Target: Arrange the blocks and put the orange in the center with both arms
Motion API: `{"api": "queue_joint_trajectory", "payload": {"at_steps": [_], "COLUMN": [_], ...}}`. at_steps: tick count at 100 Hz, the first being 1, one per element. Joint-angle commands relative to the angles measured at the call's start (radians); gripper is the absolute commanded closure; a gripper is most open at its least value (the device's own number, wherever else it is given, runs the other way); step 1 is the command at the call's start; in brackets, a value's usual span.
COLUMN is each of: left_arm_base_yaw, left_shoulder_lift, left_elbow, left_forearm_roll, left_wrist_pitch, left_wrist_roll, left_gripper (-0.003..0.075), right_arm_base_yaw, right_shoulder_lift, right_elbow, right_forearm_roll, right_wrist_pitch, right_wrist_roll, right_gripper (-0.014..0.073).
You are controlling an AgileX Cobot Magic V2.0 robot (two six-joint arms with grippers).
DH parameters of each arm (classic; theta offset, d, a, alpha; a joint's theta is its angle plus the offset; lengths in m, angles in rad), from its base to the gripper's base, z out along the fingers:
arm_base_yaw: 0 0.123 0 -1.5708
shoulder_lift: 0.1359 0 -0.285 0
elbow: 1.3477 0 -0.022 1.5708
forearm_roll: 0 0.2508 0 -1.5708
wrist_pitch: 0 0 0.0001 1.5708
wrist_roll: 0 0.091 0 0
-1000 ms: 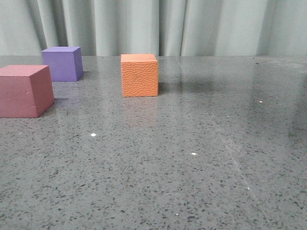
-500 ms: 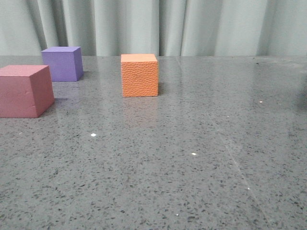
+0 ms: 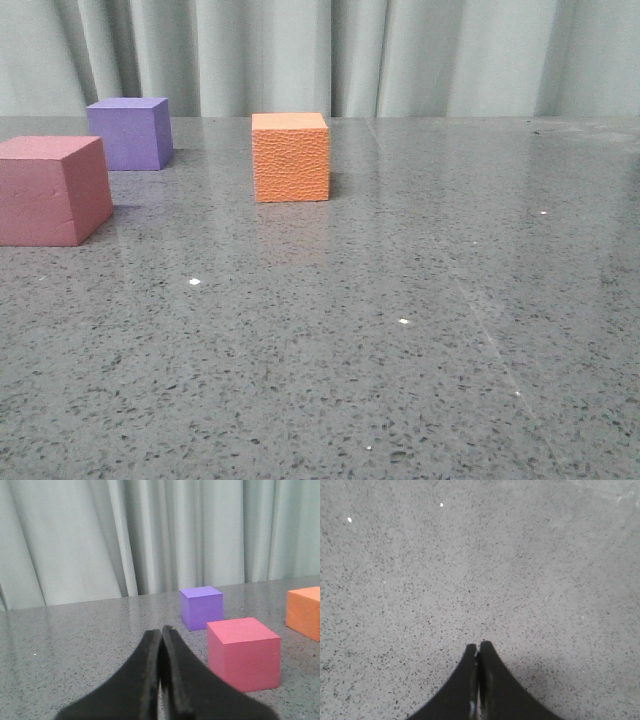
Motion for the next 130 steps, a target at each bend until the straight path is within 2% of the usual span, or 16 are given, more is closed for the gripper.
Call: {"api": "queue_joint_trajectory", "payload": {"at_steps": [1, 59, 84, 99, 121, 130], "left_arm_base_yaw": [0.001, 0.001, 0.001, 0.001, 0.001, 0.001], "left_shoulder_lift": [-0.032, -0.032, -0.032, -0.032, -0.032, -0.032], "left_elbow": [0.053, 0.053, 0.053, 0.053, 0.053, 0.053], "left_forearm_roll": [-0.002, -0.002, -0.002, -0.002, -0.002, -0.002], "left_wrist_pitch": [-0.079, -0.079, -0.079, -0.079, -0.079, -0.079], "left_wrist_roll": [-0.003, -0.003, -0.003, -0.003, -0.003, -0.003], "left_gripper": [0.0739, 0.0739, 0.0739, 0.0739, 0.0739, 0.0739], "right_arm_base_yaw": [-0.005, -0.005, -0.005, -0.048, -0.201, -0.237], "right_shoulder_lift": [-0.045, -0.066, -0.205, -0.361, -0.563, -0.617], "right_elbow": [-0.018, -0.014, 0.159, 0.295, 0.483, 0.551], "right_forearm_roll": [-0.028, -0.028, -0.013, 0.108, 0.43, 0.5], "right_wrist_pitch": [-0.052, -0.063, -0.314, -0.409, -0.528, -0.606], "right_wrist_roll": [-0.004, -0.004, -0.004, -0.044, -0.352, -0.383], "right_gripper": [0.0661, 0.0661, 0.0661, 0.0661, 0.0661, 0.0661]}}
